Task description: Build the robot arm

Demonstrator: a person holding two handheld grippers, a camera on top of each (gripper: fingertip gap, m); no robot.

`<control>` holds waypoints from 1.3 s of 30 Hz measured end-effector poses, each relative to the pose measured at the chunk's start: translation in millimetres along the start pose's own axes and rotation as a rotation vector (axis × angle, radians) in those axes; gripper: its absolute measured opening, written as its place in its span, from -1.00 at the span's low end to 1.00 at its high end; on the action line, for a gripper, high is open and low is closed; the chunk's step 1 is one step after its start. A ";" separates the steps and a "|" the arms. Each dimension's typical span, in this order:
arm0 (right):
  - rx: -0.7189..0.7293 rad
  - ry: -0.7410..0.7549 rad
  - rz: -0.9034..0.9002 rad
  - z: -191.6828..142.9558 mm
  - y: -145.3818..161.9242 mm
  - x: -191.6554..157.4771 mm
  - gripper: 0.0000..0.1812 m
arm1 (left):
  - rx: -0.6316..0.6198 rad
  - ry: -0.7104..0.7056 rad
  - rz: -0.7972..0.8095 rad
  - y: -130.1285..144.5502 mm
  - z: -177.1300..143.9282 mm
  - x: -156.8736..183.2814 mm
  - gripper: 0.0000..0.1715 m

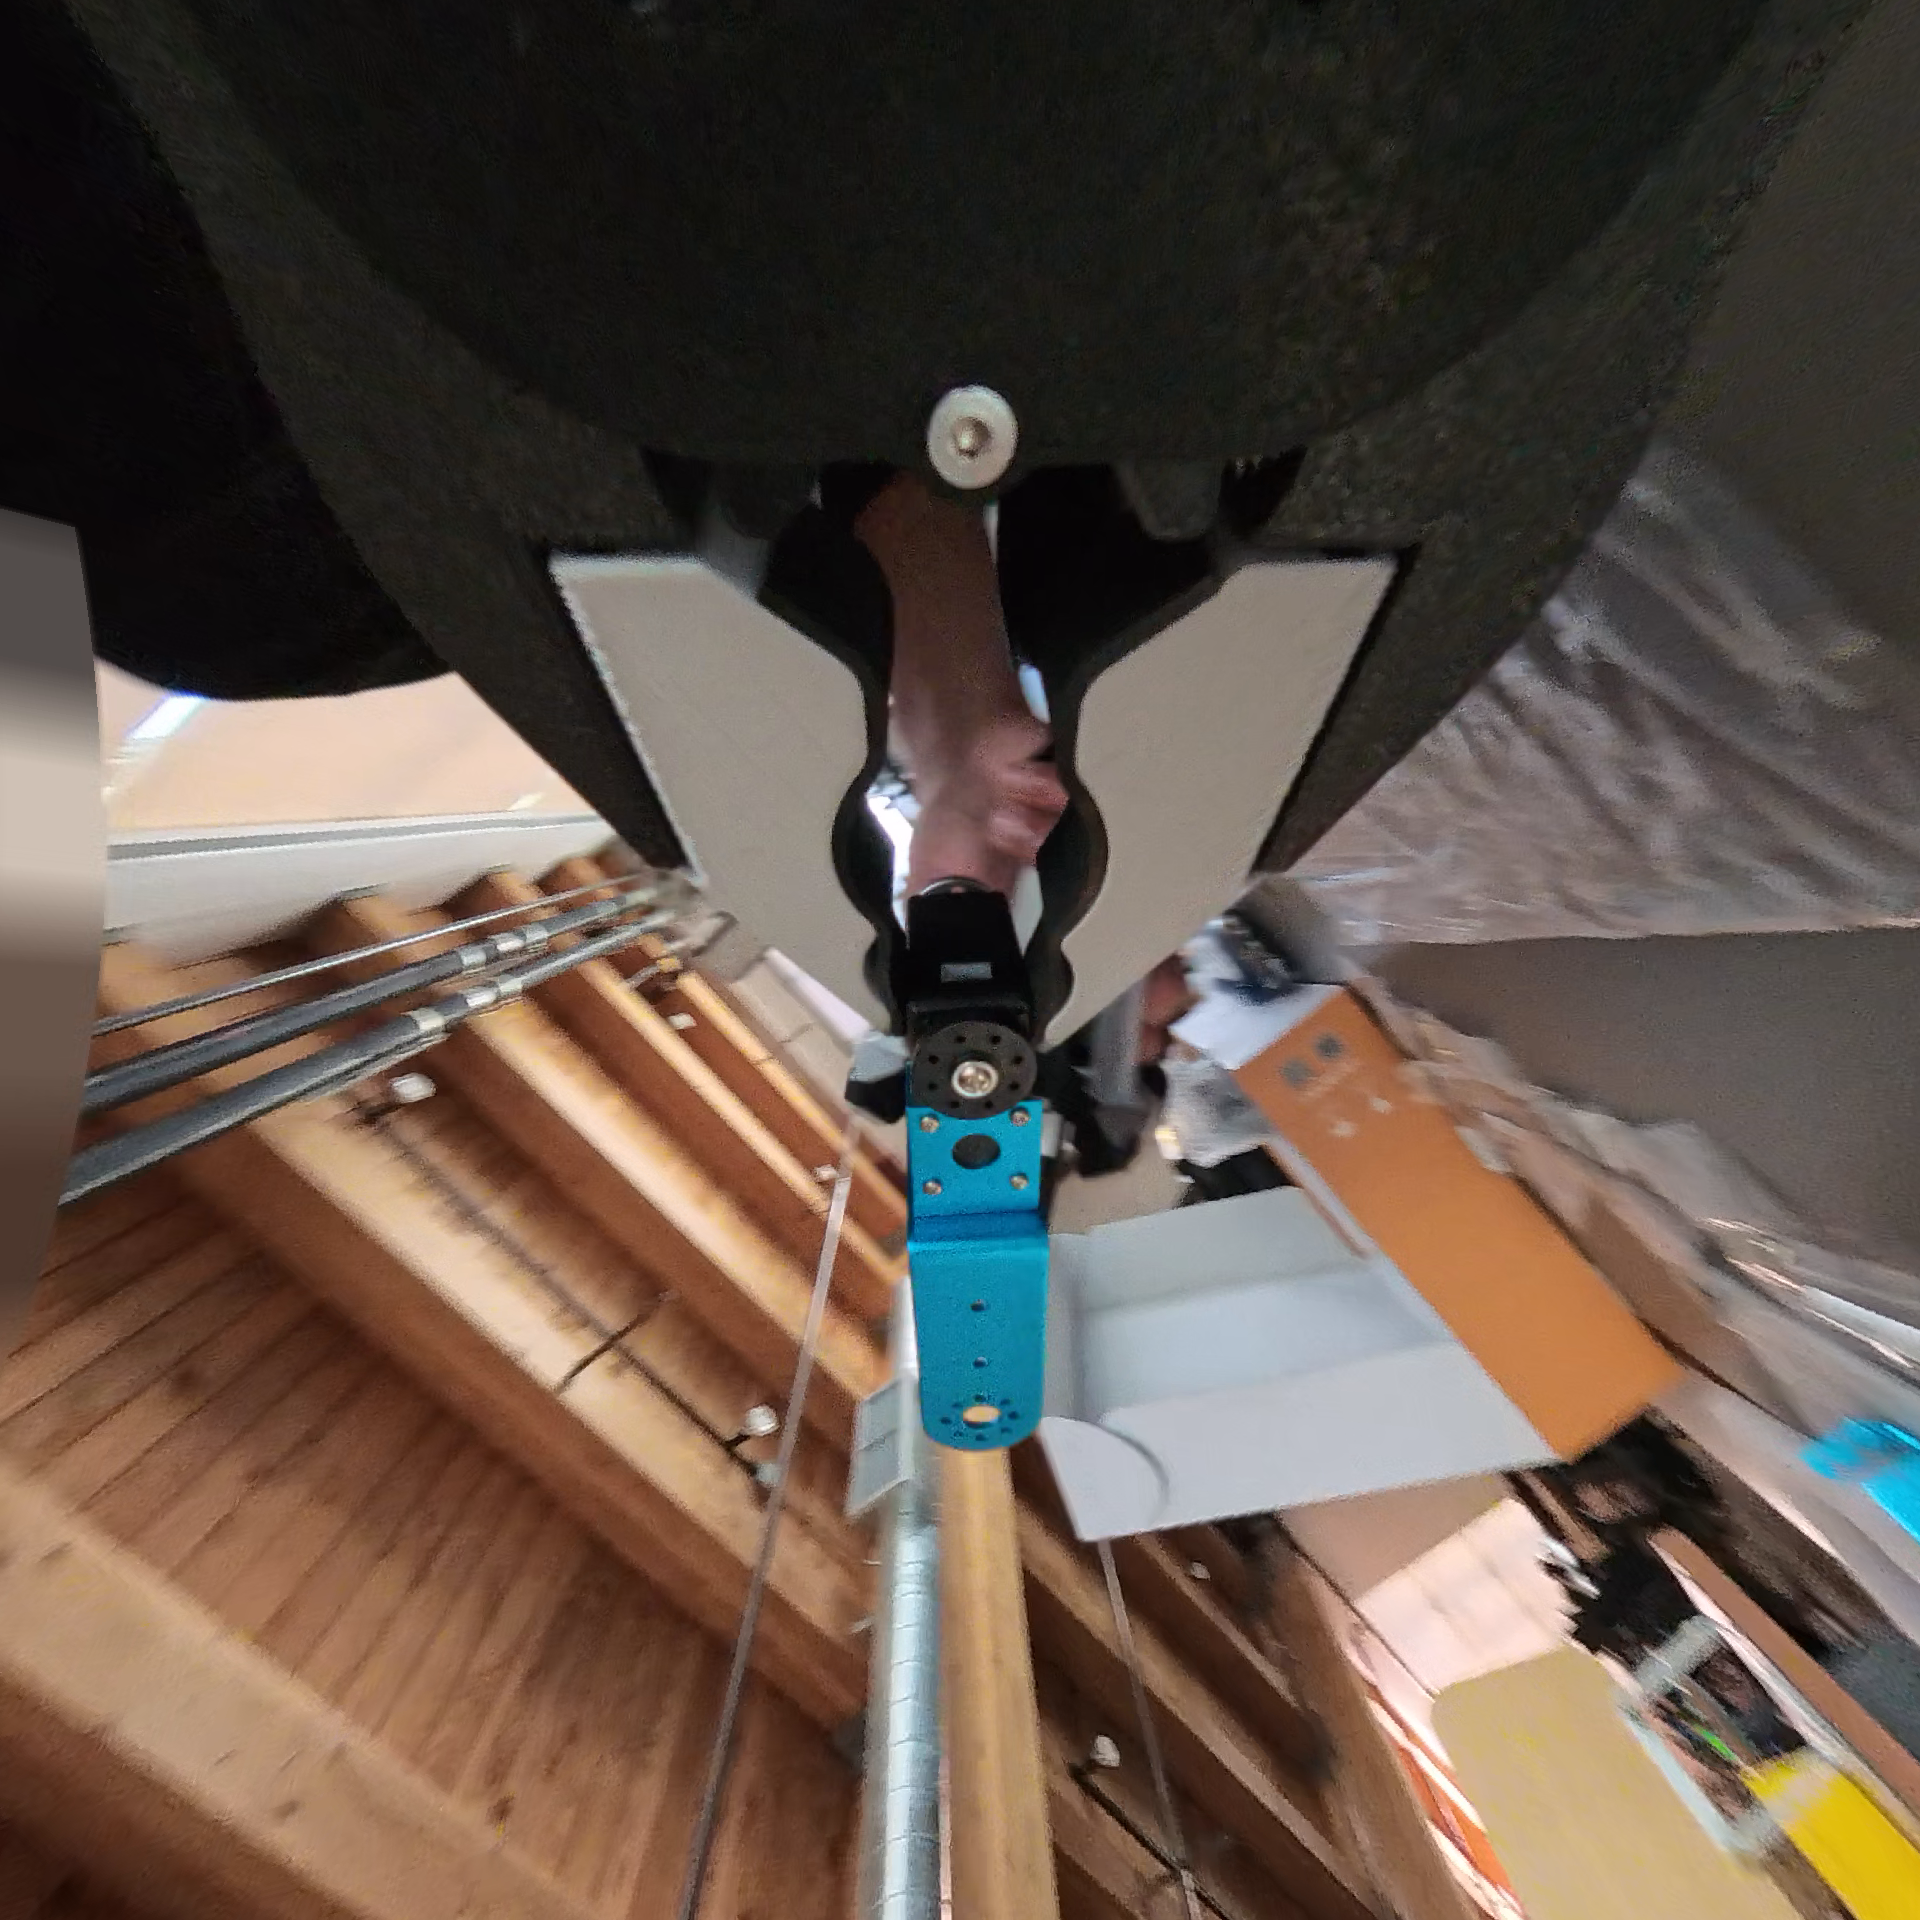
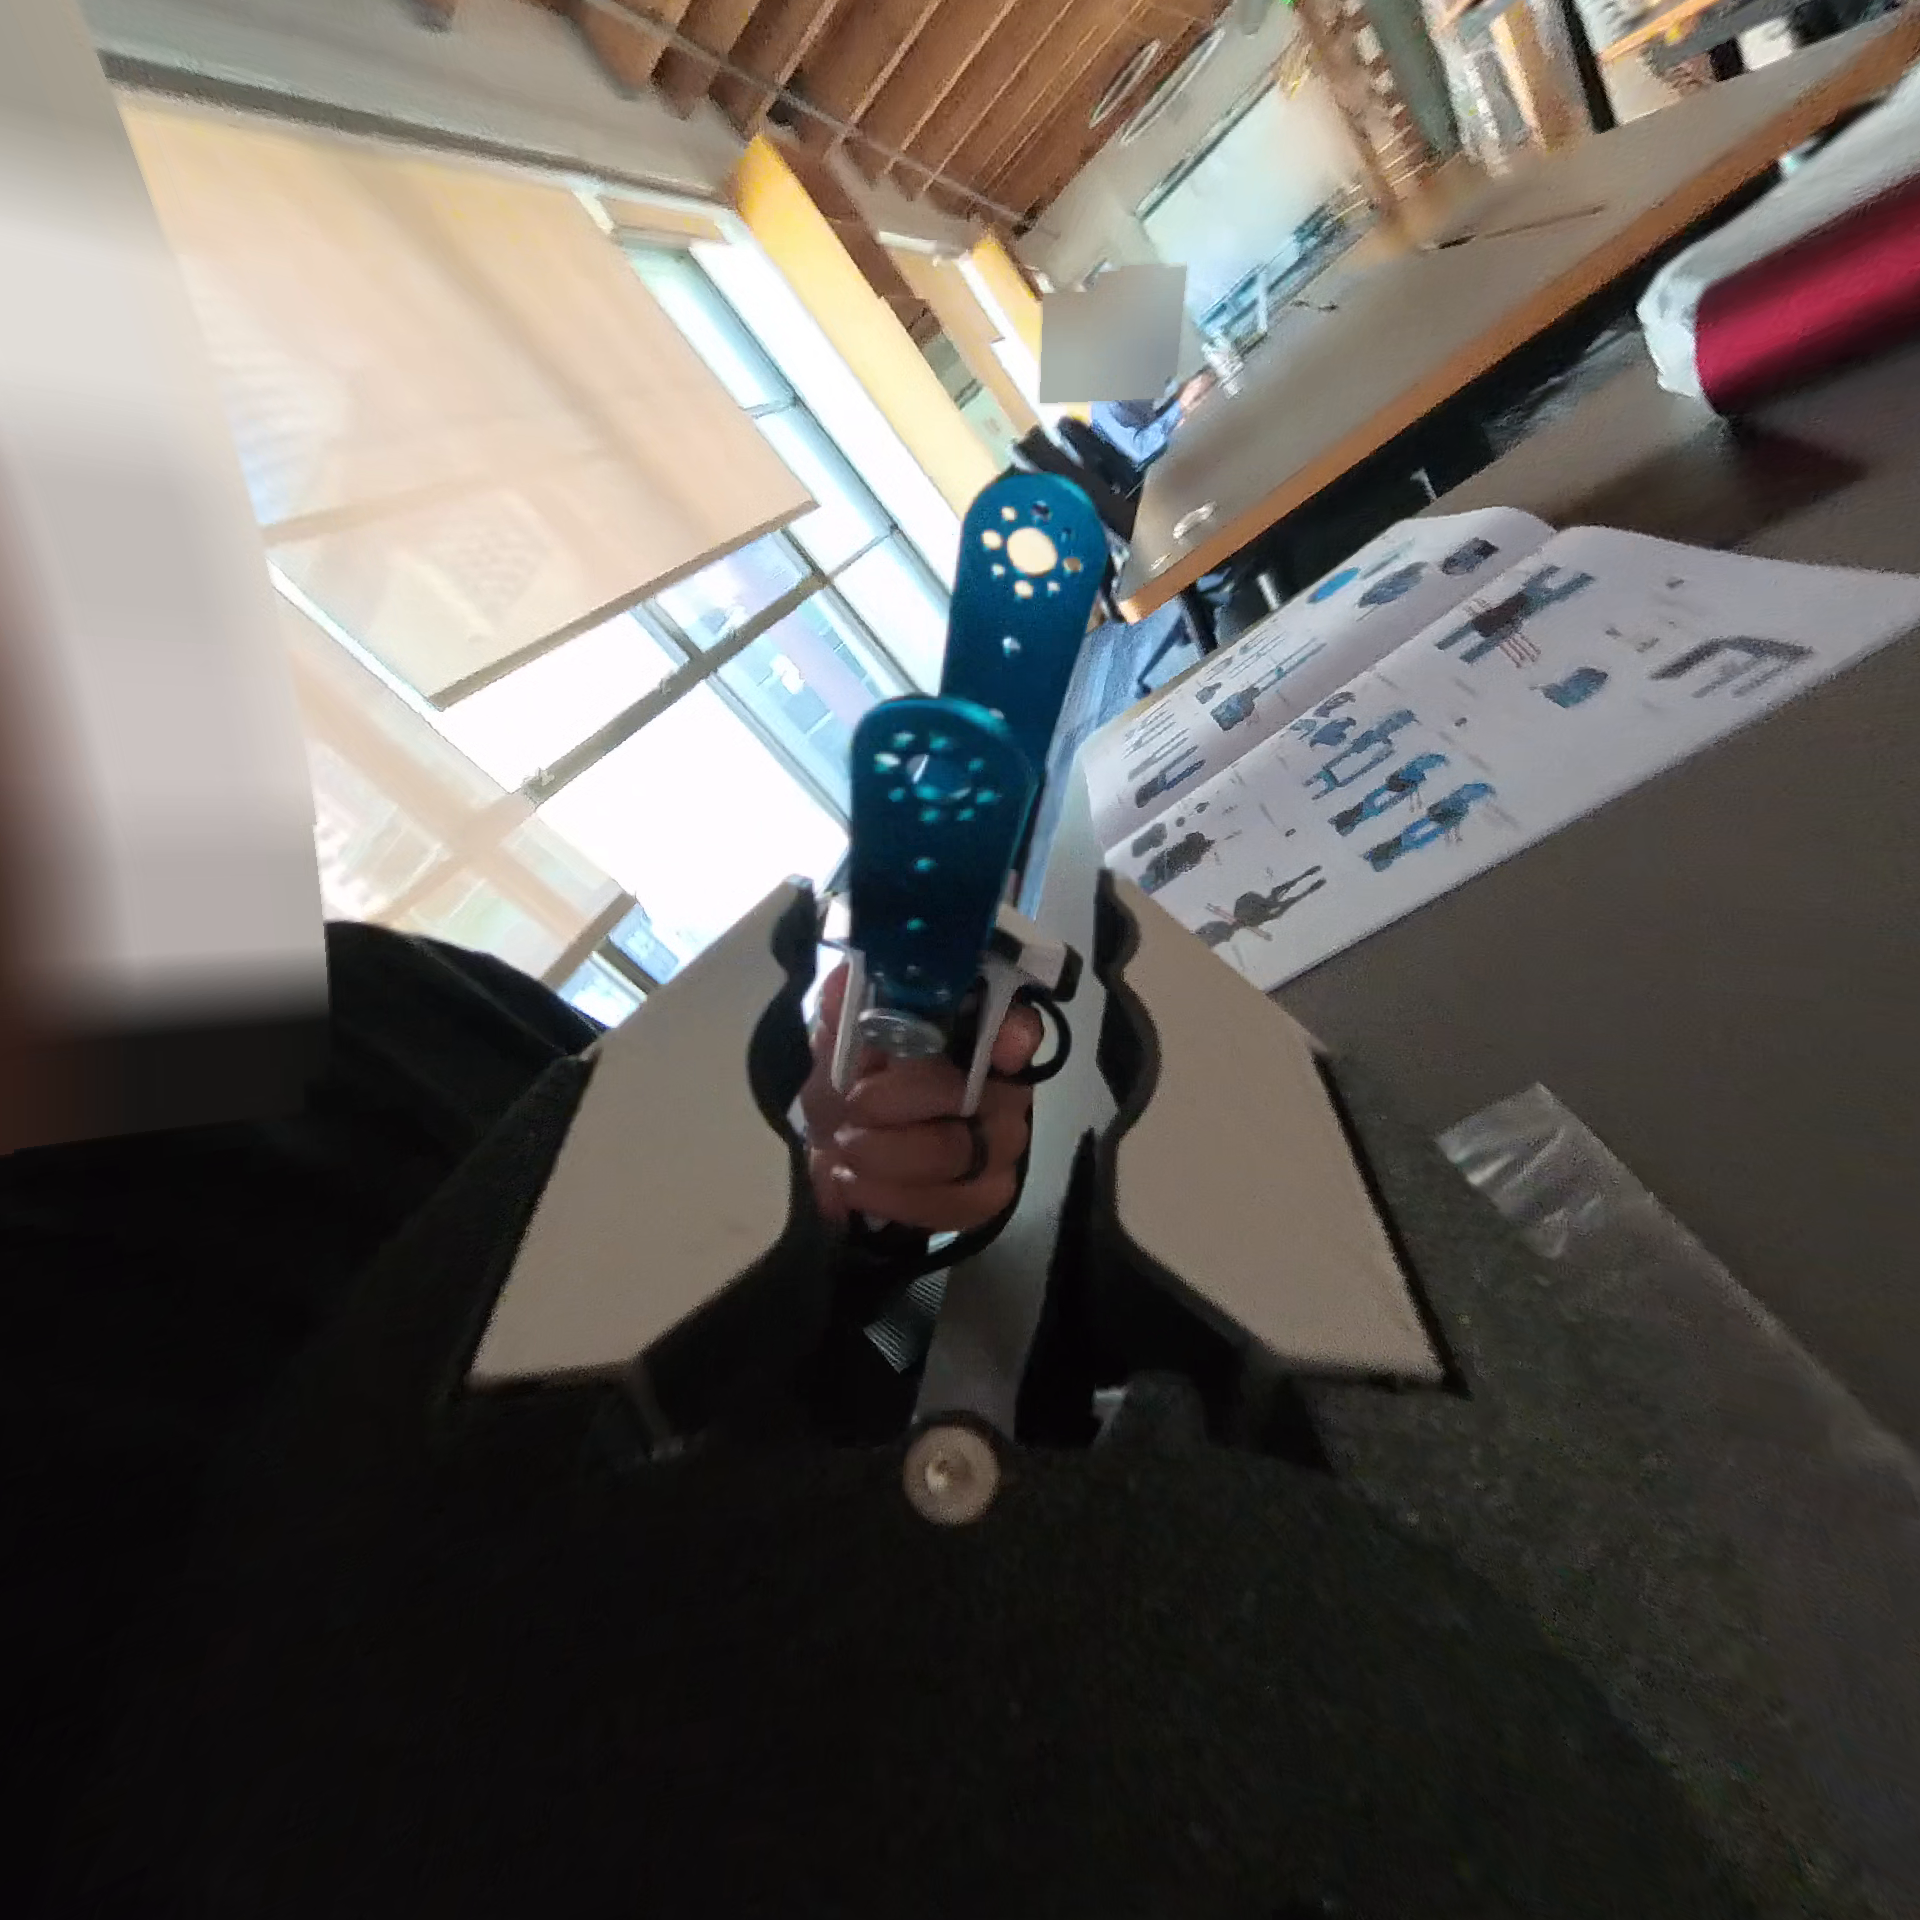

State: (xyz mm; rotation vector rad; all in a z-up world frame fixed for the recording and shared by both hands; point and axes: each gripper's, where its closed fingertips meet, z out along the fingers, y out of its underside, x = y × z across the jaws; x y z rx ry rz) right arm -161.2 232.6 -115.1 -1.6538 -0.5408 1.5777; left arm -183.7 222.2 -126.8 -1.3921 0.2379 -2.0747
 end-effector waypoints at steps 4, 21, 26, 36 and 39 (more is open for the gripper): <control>0.080 0.081 0.092 -16.2 3.7 11.8 -0.70 | -0.093 -0.134 0.193 11.6 3.1 -12.0 -0.78; 0.024 0.447 0.298 -94.3 67.9 72.7 -0.71 | -0.696 -0.384 0.553 54.0 34.8 -70.1 -0.49; 0.012 0.490 0.282 -90.2 78.4 75.1 -0.72 | -0.859 -0.459 0.542 63.2 50.0 -109.1 -0.78; -0.056 0.481 0.182 -105.5 82.0 60.8 -0.62 | -1.158 -0.534 0.771 82.5 77.2 -123.4 -1.00; -0.032 0.488 0.147 -129.1 77.4 53.5 -0.51 | -1.268 -0.565 0.775 83.0 85.8 -127.8 -1.00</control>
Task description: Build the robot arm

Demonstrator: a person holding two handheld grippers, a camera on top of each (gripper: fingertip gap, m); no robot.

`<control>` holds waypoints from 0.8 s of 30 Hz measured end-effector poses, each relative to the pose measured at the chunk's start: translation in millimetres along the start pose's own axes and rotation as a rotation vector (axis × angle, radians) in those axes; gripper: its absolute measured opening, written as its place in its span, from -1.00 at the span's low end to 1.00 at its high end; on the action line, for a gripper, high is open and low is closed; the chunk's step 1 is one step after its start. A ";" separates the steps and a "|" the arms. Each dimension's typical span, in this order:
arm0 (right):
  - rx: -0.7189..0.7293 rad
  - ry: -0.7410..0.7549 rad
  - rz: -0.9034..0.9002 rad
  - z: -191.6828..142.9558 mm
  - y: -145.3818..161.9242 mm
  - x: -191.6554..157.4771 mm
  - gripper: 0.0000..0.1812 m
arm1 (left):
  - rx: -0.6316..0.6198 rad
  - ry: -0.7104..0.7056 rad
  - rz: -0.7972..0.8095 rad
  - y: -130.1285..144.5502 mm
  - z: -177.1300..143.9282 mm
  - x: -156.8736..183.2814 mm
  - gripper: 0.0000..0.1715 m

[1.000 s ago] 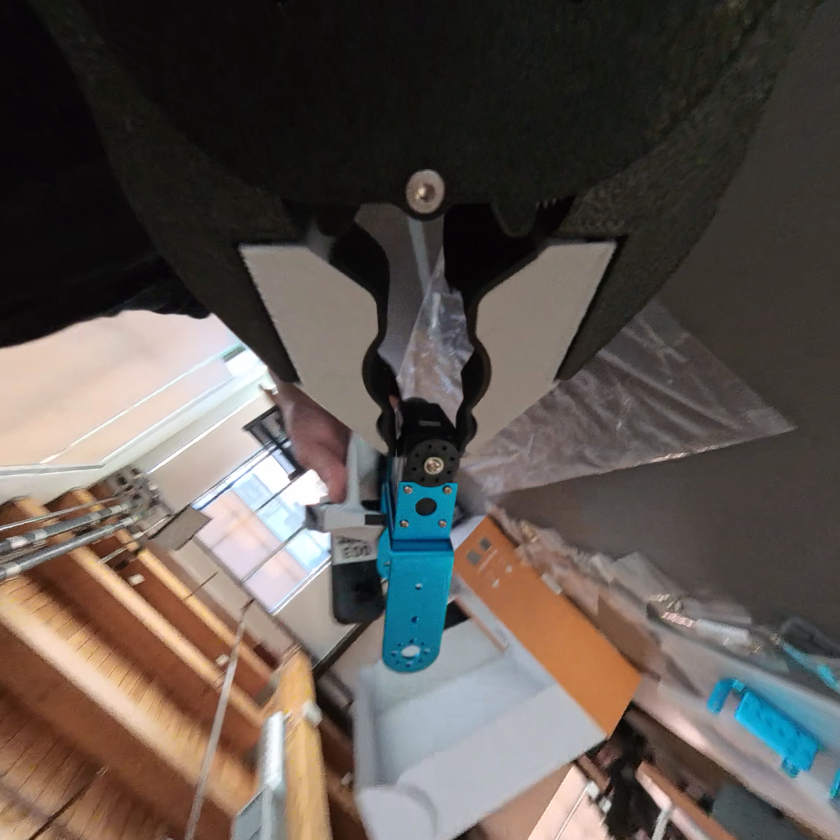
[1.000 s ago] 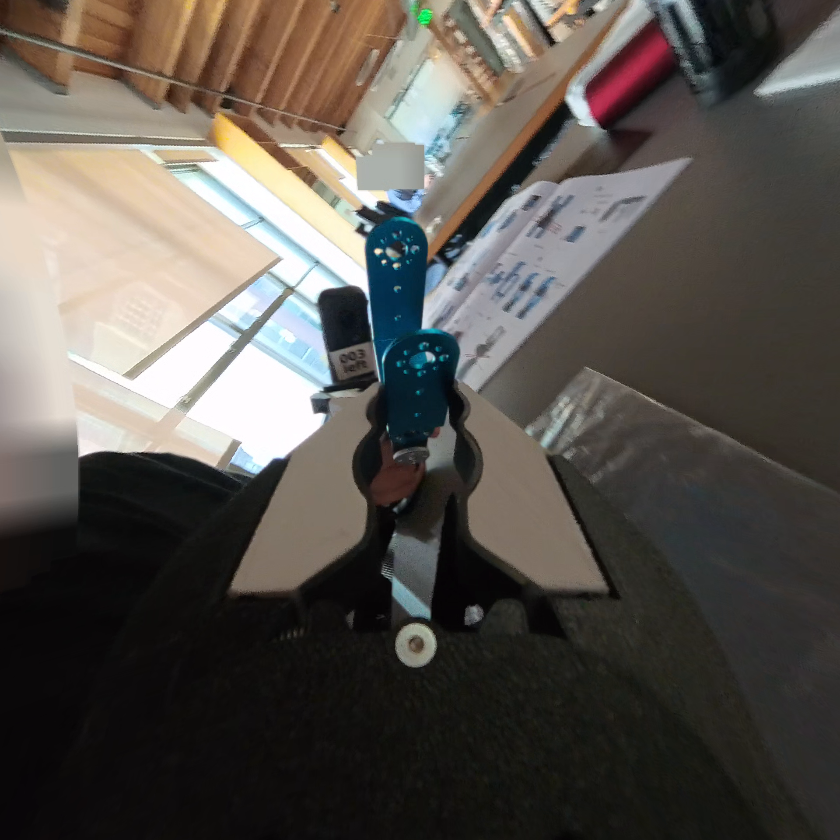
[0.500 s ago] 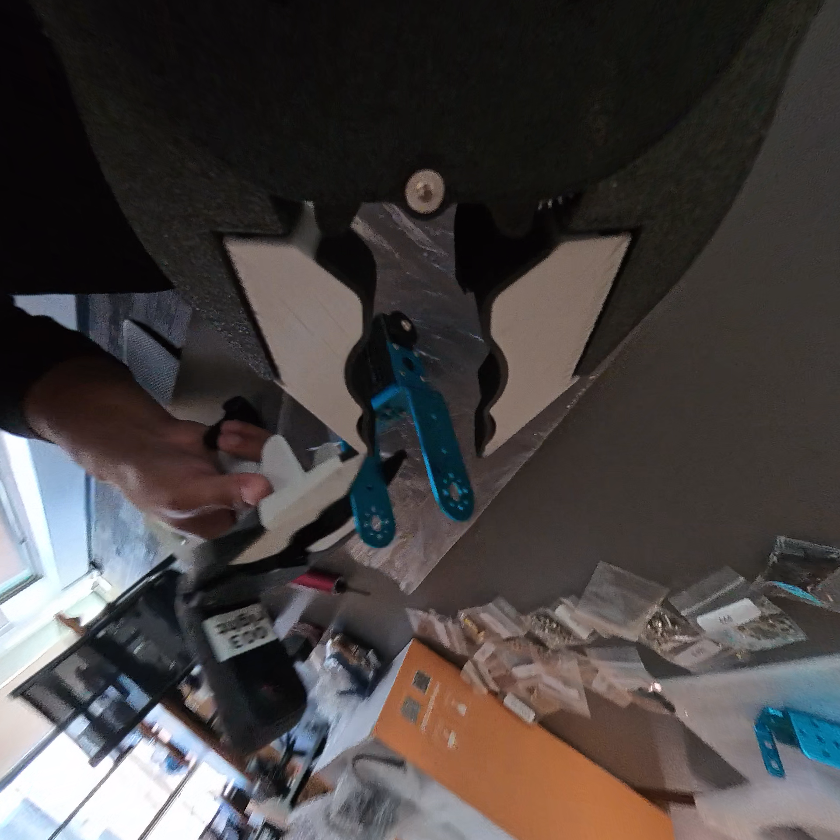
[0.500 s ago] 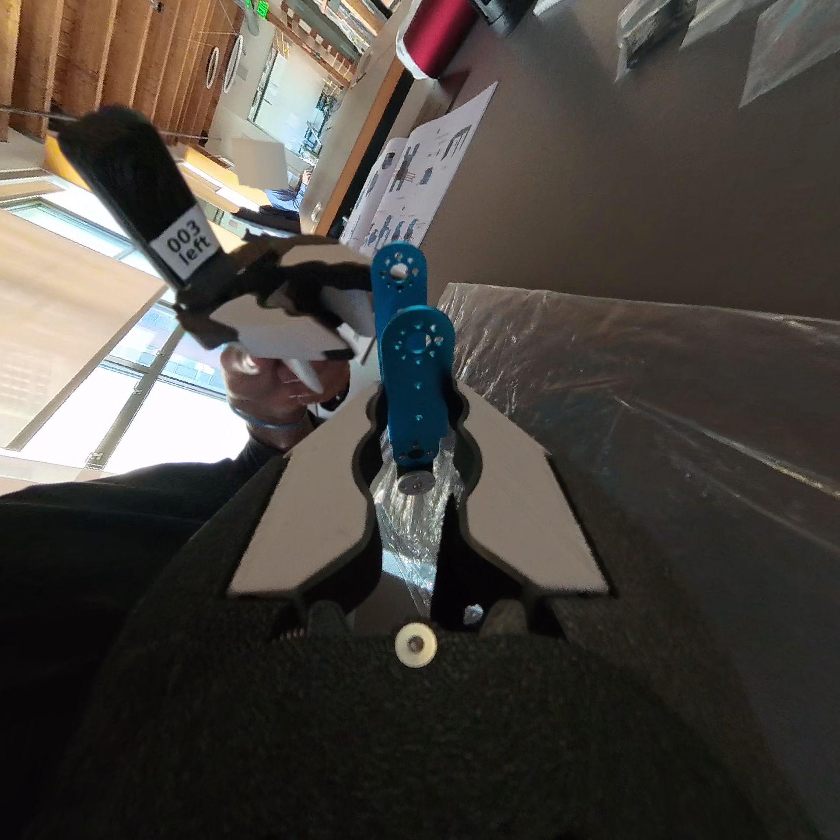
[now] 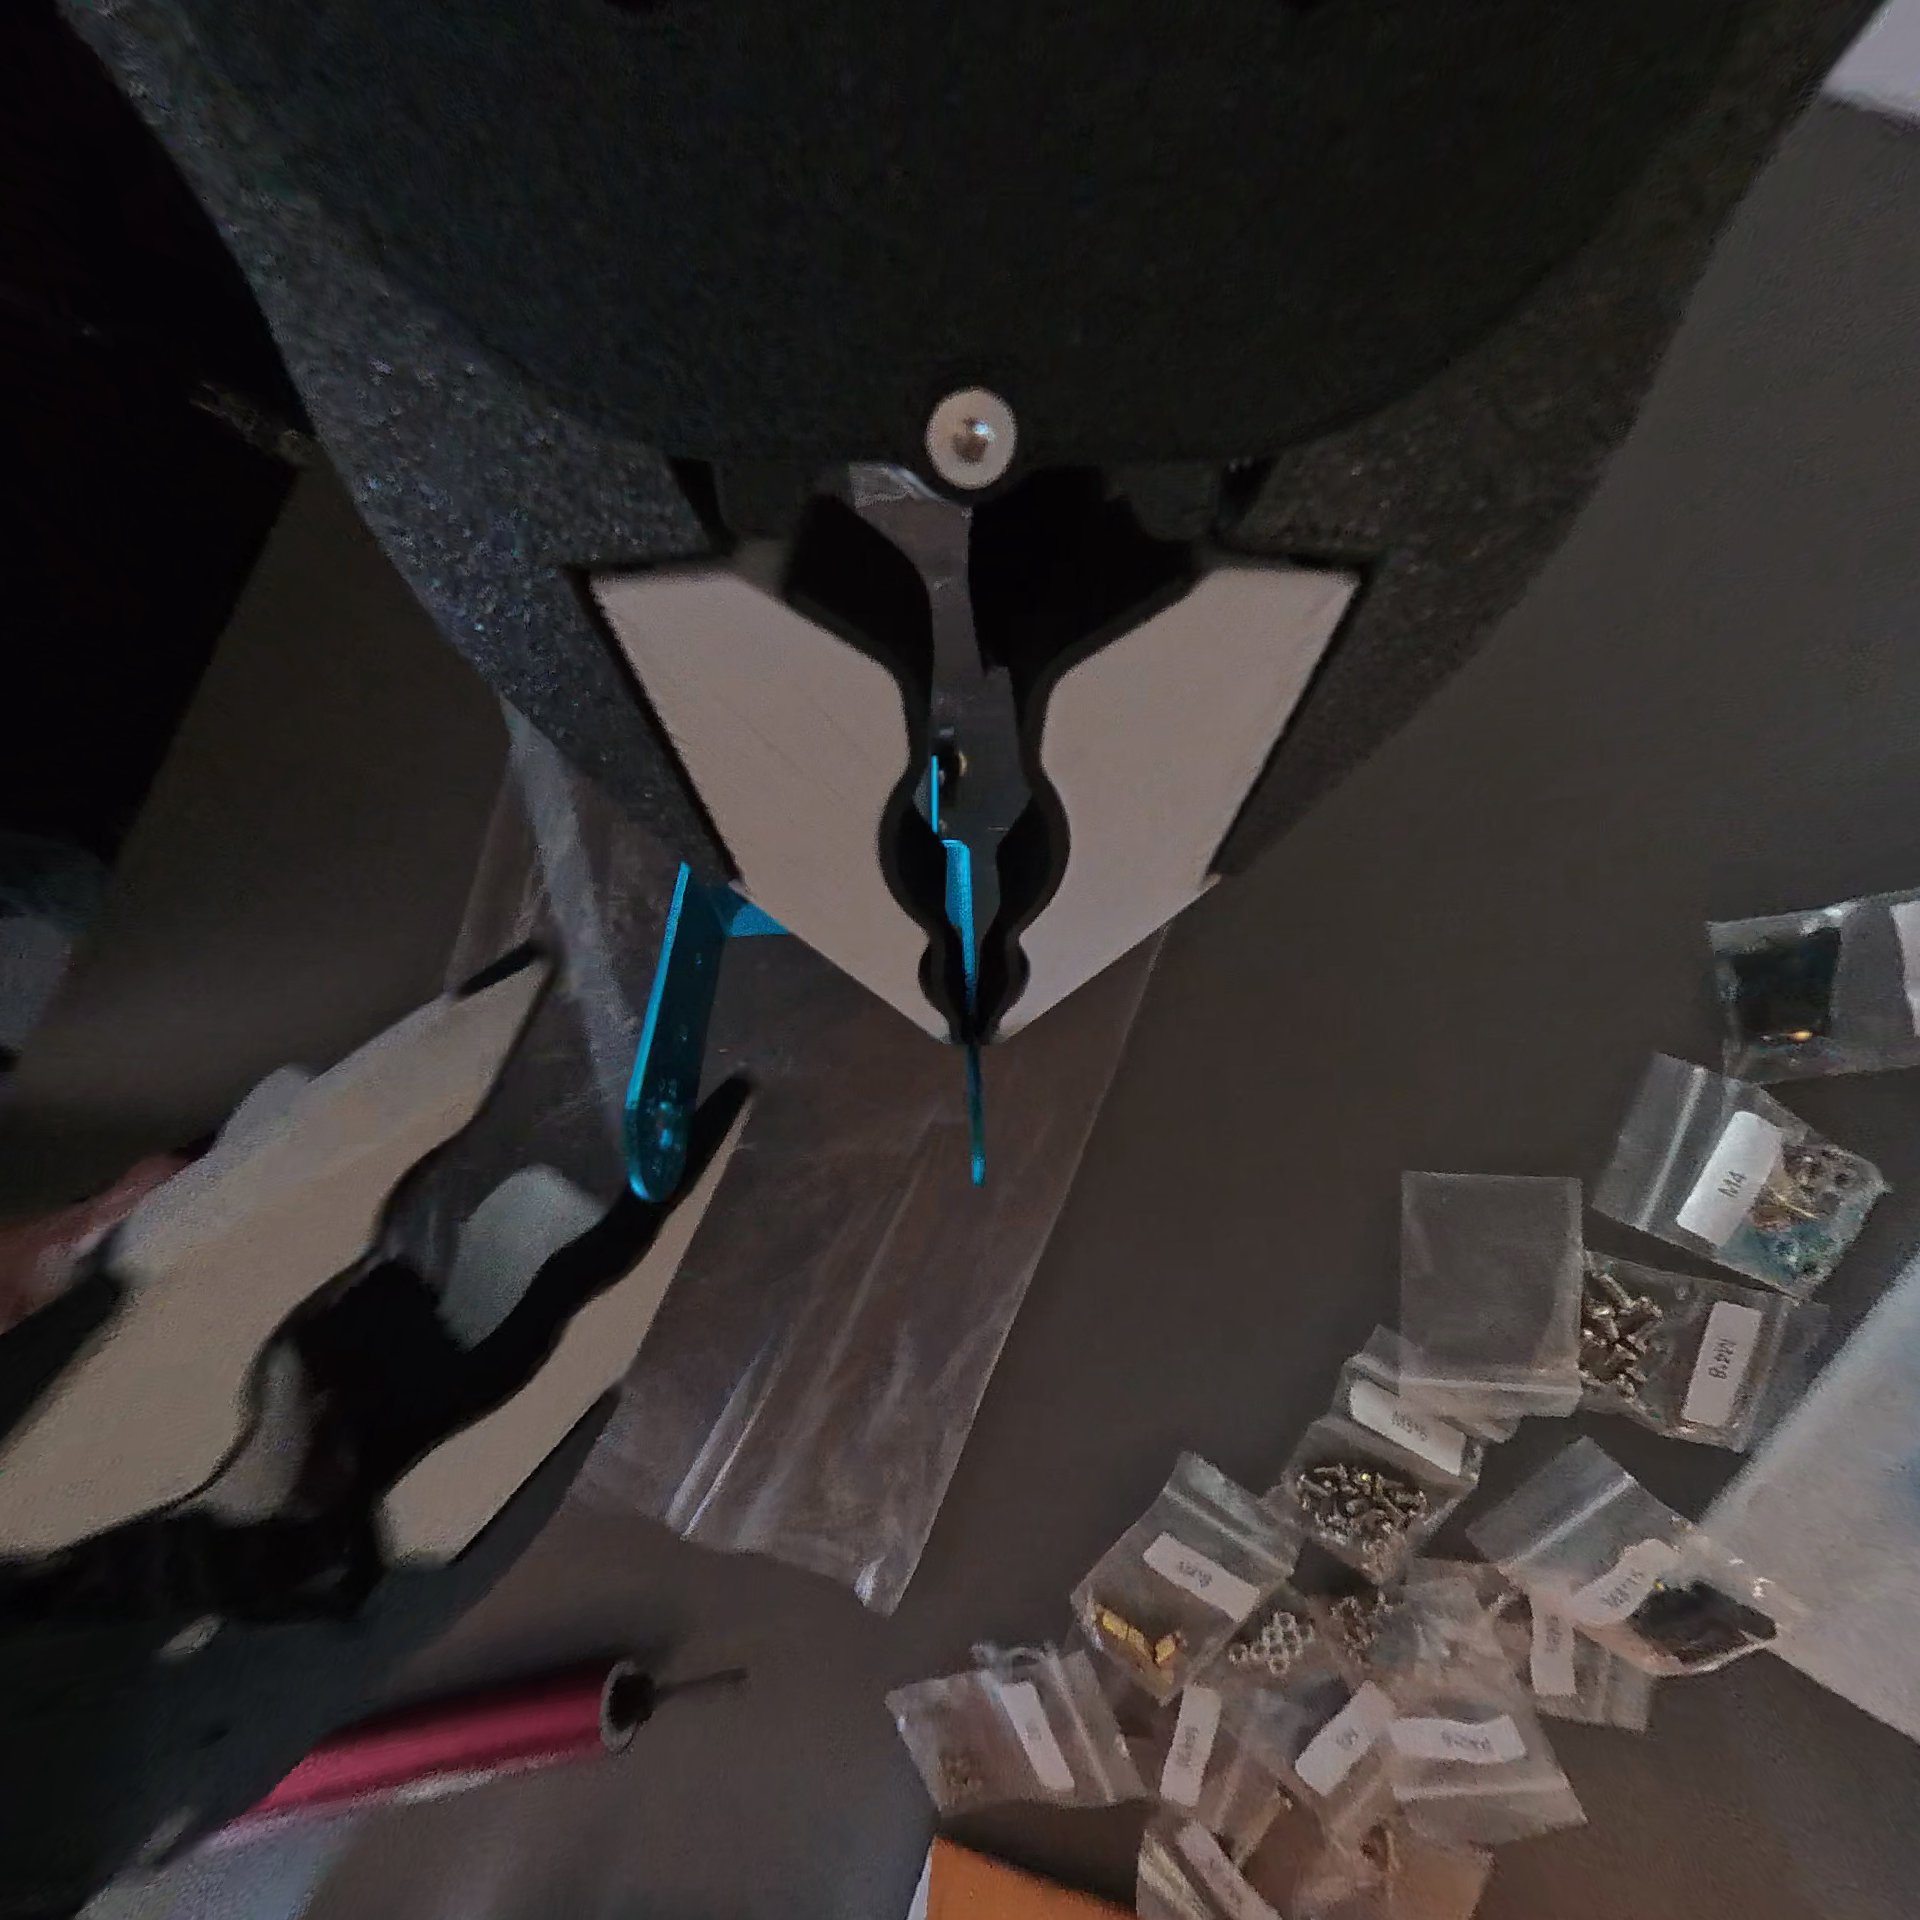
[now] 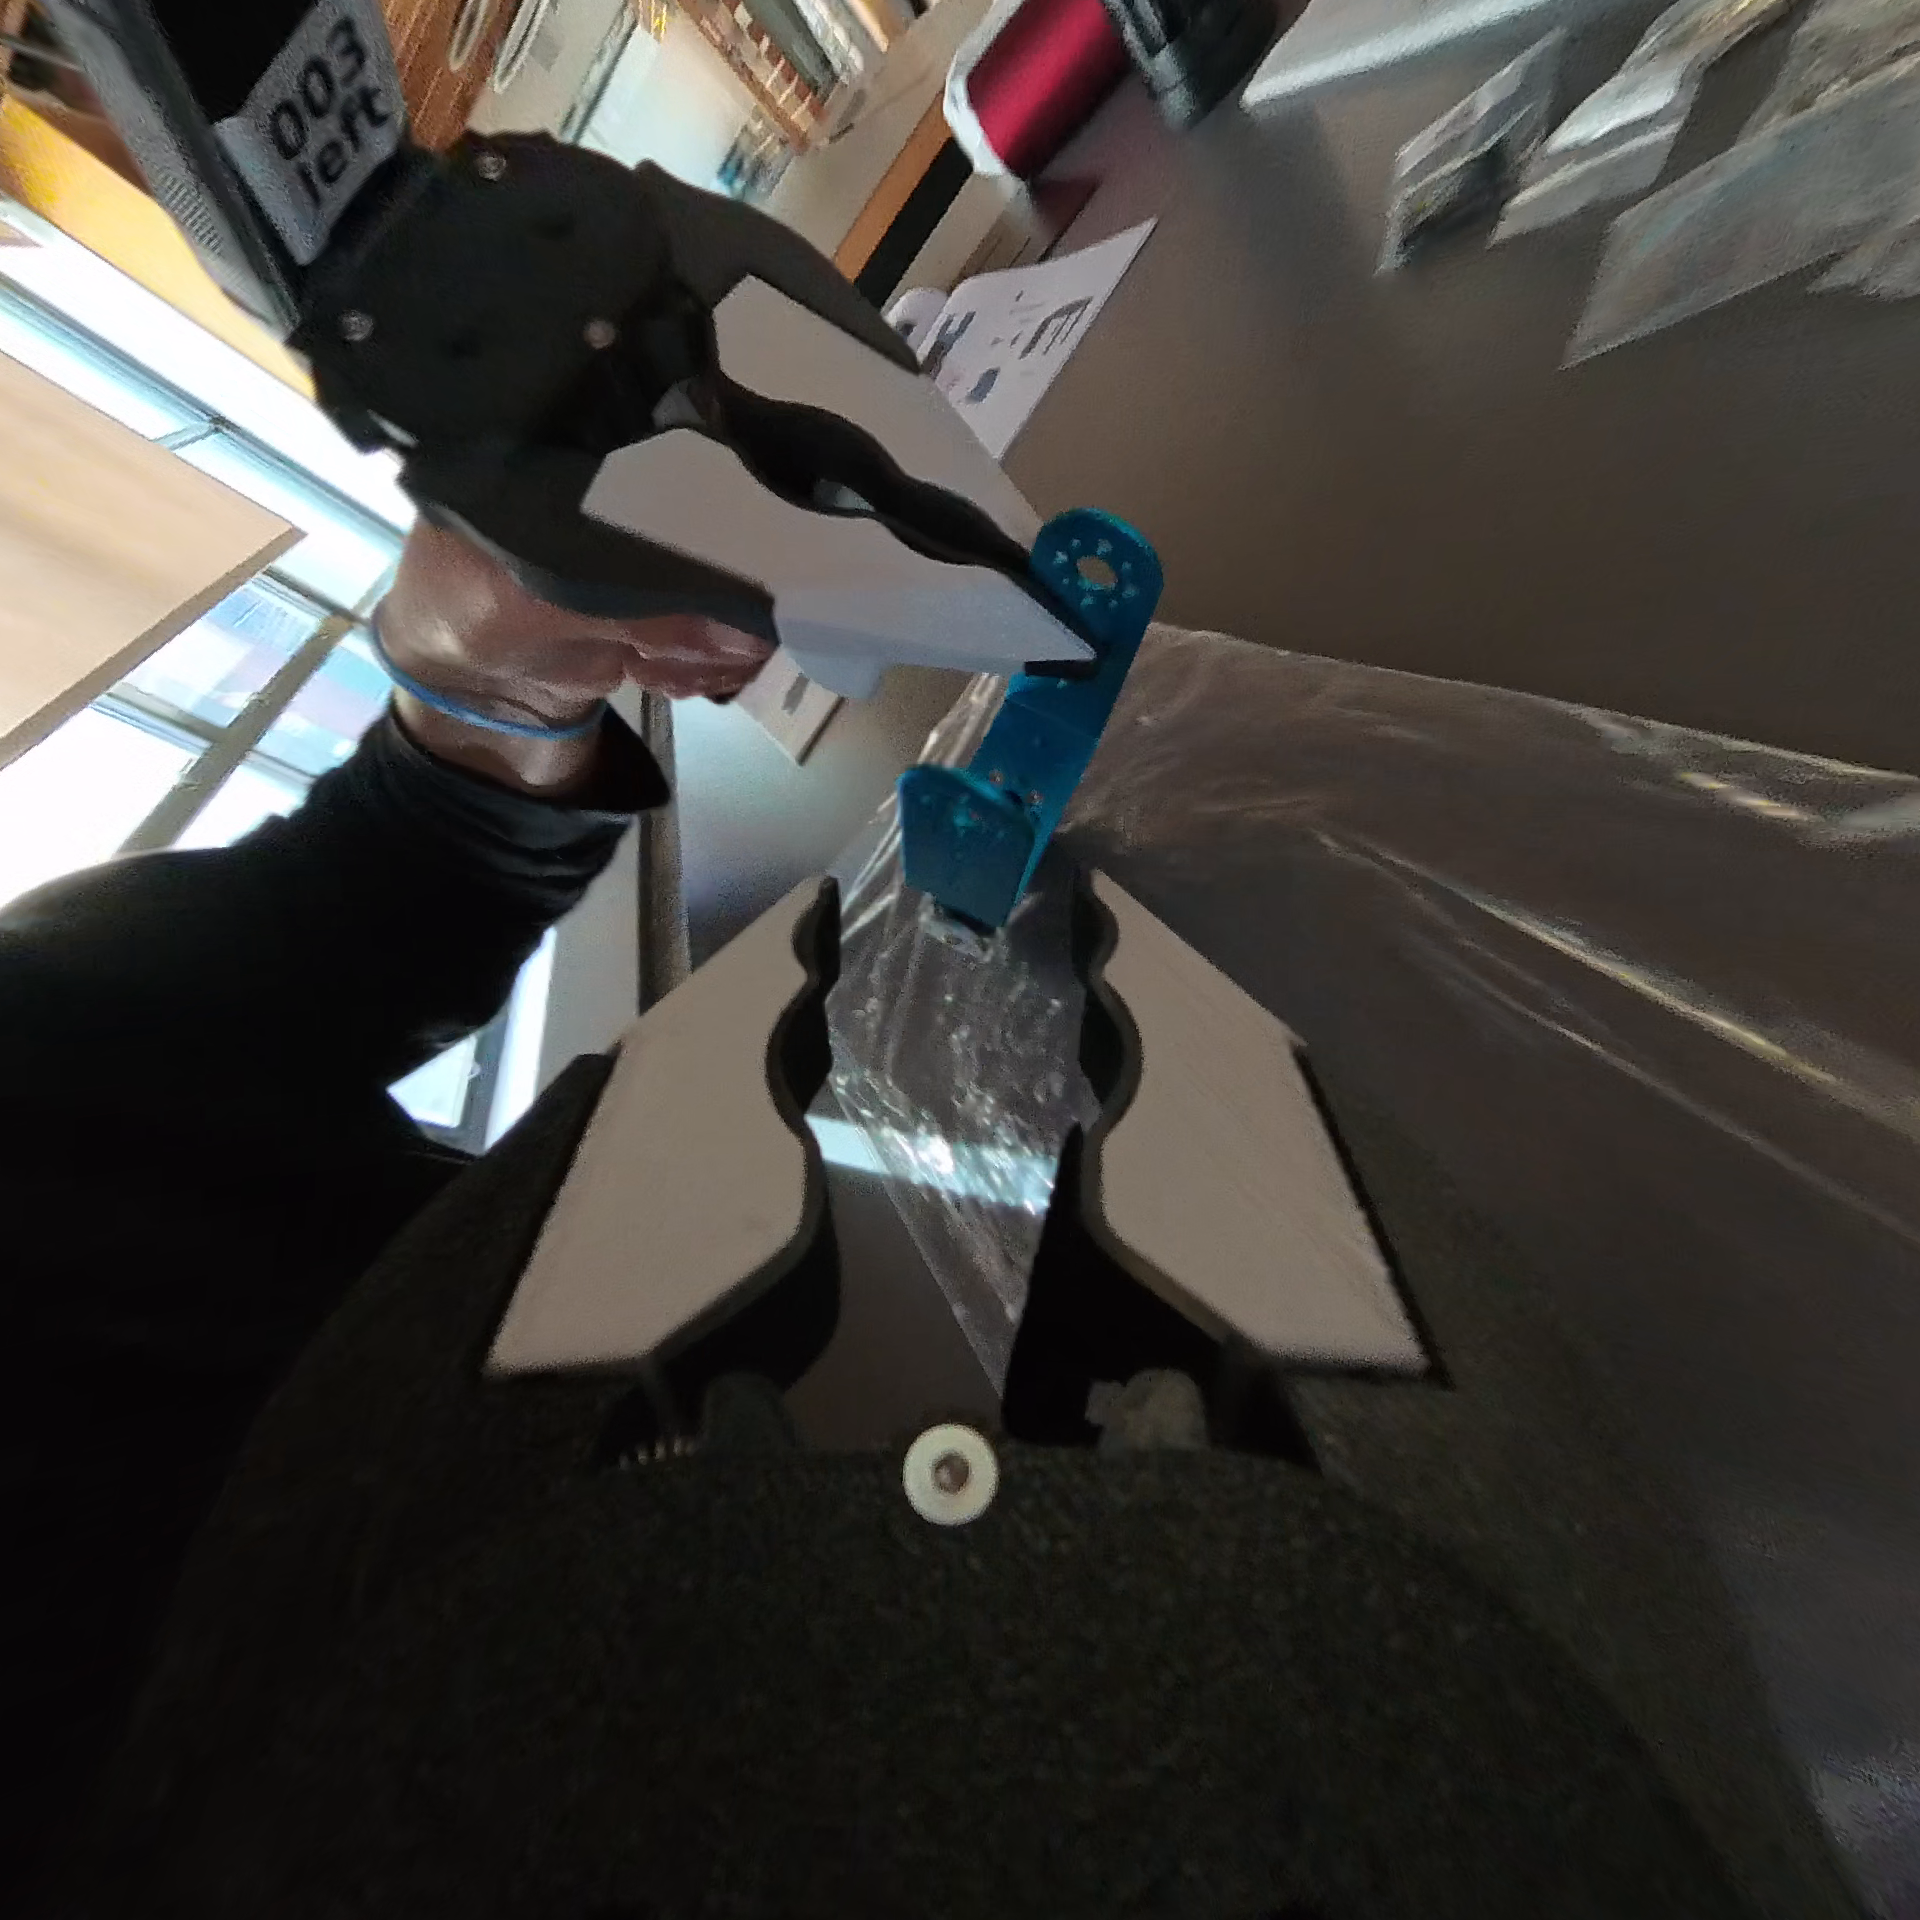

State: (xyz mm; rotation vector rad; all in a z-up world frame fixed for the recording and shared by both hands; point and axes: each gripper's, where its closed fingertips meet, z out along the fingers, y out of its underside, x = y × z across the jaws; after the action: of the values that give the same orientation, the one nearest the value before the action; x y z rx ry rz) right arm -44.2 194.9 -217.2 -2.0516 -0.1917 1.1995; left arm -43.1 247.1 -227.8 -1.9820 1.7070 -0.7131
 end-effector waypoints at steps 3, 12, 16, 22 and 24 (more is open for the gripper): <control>0.061 0.017 -0.088 -35.5 -6.8 5.3 -0.53 | -0.166 -0.011 0.066 6.2 13.0 0.8 -1.00; 0.346 0.228 -0.254 -134.9 -19.7 30.1 -0.57 | -0.416 -0.019 0.105 4.4 59.1 5.2 -0.99; 0.438 0.218 -0.260 -152.1 -23.9 23.7 -0.57 | -0.395 -0.050 0.130 0.4 59.8 2.9 -0.99; 0.386 0.188 -0.345 -136.4 -9.5 5.4 -0.57 | -0.078 -0.135 0.030 13.6 -8.5 -2.2 -0.63; 0.362 0.228 -0.395 -131.9 -4.0 4.7 -0.57 | 0.062 -0.192 -0.067 44.0 -52.5 0.2 -0.63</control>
State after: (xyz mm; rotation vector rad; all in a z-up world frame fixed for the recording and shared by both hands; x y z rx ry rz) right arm 65.2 131.2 -179.6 -1.7135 -0.2378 0.6955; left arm -109.9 240.7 -214.3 -2.0031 1.4964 -0.5704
